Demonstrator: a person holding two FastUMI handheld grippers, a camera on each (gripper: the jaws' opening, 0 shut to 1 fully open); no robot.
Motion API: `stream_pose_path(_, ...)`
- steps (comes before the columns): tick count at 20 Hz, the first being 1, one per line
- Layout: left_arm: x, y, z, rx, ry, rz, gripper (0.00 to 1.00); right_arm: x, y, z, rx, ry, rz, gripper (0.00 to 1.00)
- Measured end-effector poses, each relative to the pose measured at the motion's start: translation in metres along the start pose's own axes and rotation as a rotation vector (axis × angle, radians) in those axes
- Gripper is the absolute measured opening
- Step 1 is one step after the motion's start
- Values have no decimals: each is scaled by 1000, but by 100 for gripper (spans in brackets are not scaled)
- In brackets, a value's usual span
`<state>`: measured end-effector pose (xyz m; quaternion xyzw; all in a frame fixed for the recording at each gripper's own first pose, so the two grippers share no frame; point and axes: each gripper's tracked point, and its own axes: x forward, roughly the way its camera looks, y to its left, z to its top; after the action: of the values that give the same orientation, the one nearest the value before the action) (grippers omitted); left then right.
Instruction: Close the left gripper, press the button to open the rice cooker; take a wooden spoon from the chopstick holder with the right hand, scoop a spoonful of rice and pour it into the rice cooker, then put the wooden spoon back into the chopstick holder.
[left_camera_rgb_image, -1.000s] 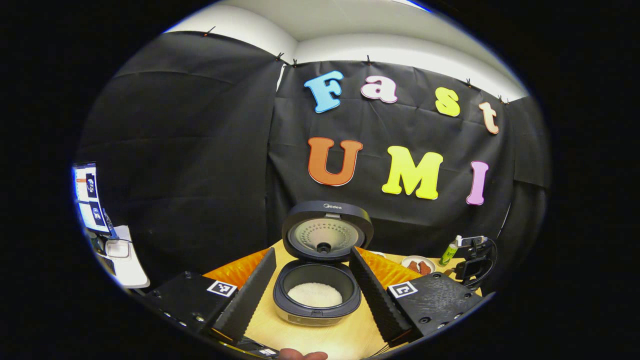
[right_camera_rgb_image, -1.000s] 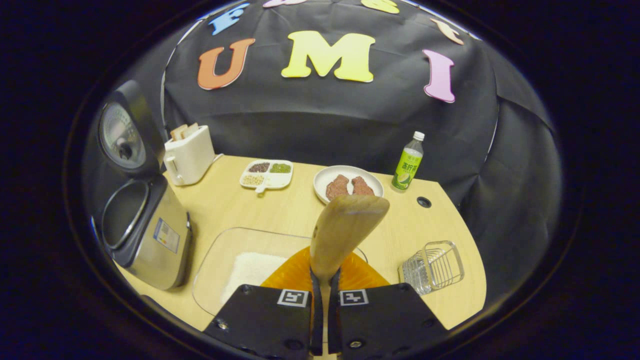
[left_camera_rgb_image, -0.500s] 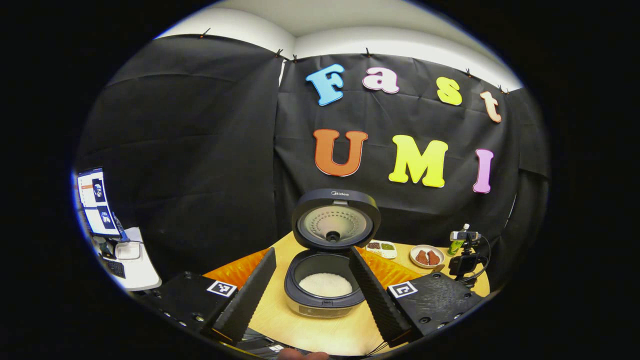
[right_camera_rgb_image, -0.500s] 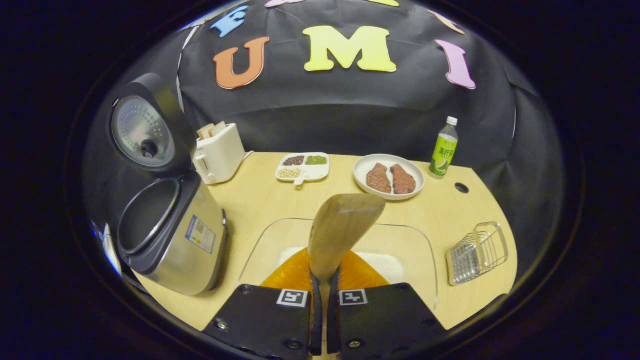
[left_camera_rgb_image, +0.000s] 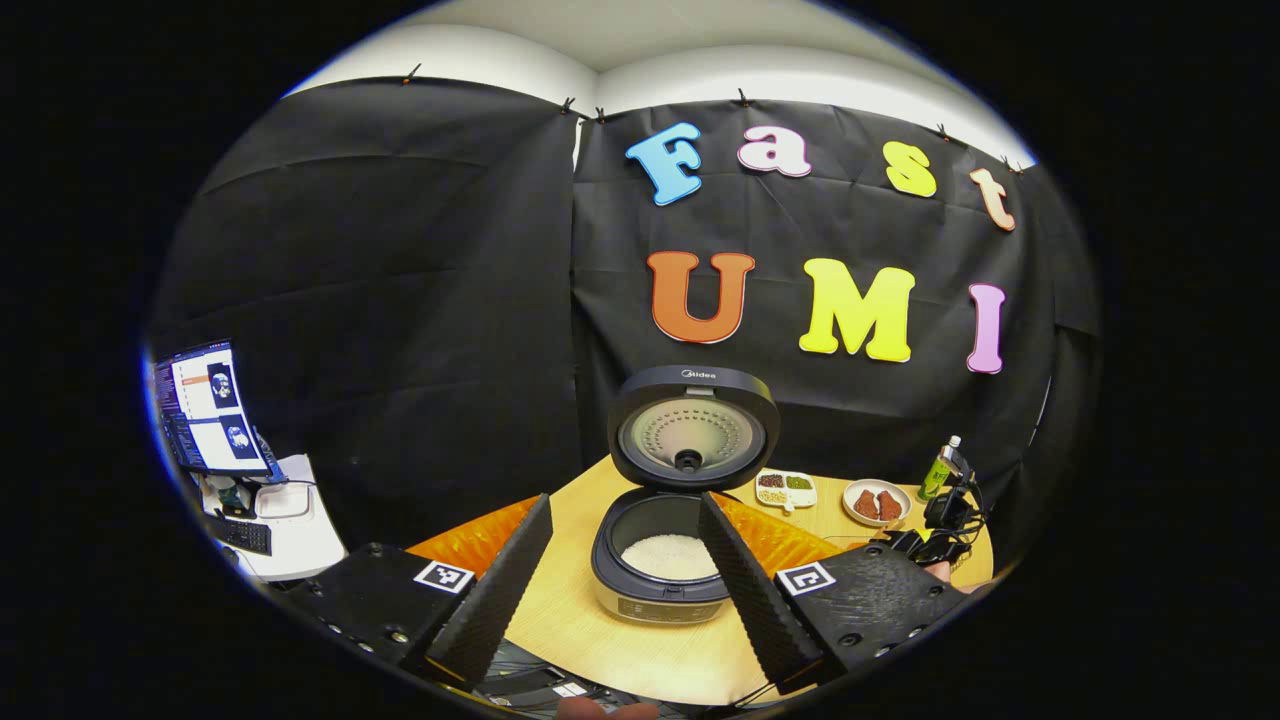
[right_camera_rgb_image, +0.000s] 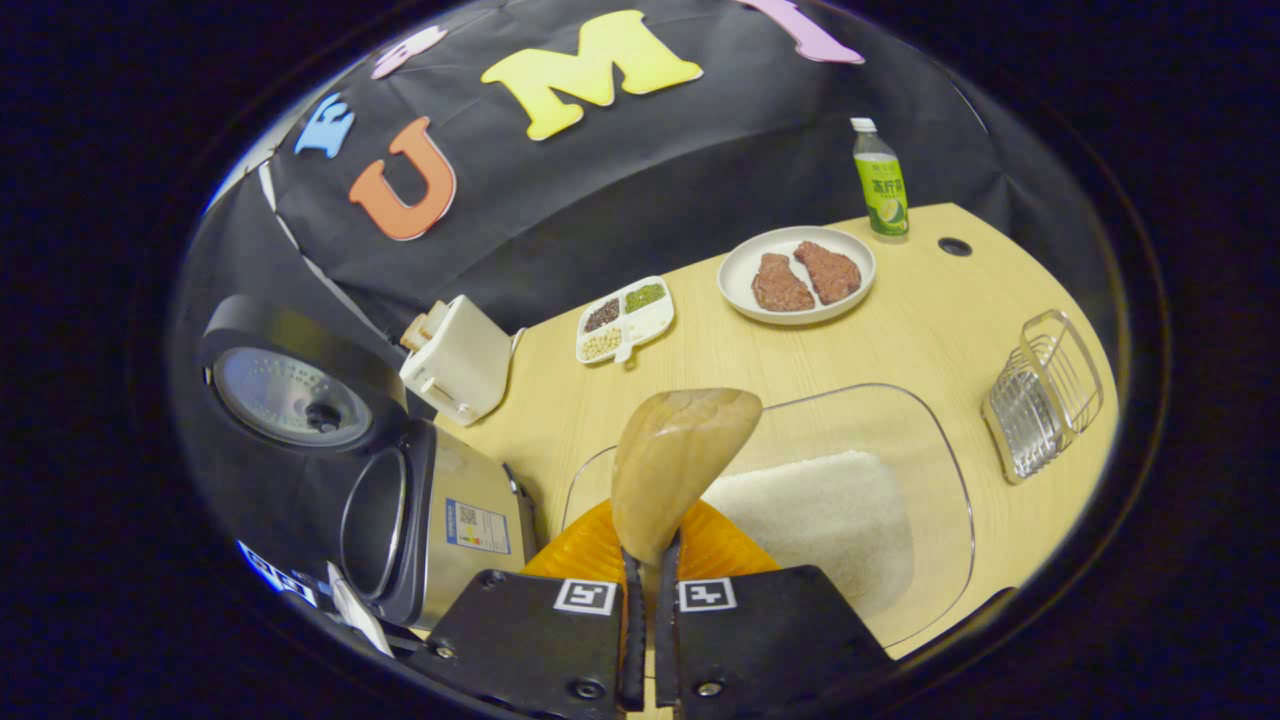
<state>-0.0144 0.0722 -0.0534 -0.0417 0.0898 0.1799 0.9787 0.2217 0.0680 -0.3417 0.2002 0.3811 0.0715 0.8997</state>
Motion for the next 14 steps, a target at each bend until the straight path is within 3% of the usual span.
stream_pose_path(8, 1, -10, 1, -18, -1, 25, 95, -17, -27, 20, 157, -4, 97, 9)
stream_pose_path(14, 12, -20, 11, -19, -42, 24, 95, -53, -53, 59, 239, -60, 150, 9)
